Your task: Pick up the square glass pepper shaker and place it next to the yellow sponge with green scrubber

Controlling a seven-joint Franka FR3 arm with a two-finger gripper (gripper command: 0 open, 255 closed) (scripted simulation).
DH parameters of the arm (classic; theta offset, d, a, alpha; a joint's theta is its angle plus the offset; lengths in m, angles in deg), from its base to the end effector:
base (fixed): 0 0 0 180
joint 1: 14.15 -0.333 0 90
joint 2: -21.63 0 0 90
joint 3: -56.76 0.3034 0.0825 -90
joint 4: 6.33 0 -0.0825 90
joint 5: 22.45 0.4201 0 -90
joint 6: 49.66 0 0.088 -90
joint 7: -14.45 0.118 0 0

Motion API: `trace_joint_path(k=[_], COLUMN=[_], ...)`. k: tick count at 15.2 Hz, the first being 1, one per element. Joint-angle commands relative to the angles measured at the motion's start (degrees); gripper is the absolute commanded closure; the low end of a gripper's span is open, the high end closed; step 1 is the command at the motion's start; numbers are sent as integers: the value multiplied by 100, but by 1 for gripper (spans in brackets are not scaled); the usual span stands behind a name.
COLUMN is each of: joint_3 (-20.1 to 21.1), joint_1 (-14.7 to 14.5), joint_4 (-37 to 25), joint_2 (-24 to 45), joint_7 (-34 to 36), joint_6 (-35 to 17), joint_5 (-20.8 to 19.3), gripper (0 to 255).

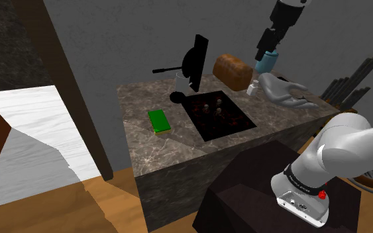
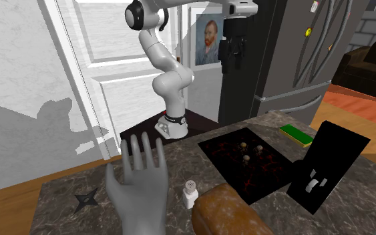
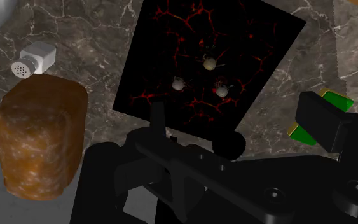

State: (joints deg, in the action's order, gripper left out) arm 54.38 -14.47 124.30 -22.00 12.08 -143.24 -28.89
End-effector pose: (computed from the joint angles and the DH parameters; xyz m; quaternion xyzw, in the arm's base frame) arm 0.3660 -0.0294 0.6068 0.9975 0.0079 0.0557 0.0437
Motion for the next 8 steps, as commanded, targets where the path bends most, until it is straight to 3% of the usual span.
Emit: trace_joint_path(k=[1,8], joint_3=[0,-814], joint_1=[0,212], joint_4=[0,490], joint_2=[0,342], joint_7=[0,-780], joint_6=[0,-854], joint_5=[0,-386], gripper=[0,0])
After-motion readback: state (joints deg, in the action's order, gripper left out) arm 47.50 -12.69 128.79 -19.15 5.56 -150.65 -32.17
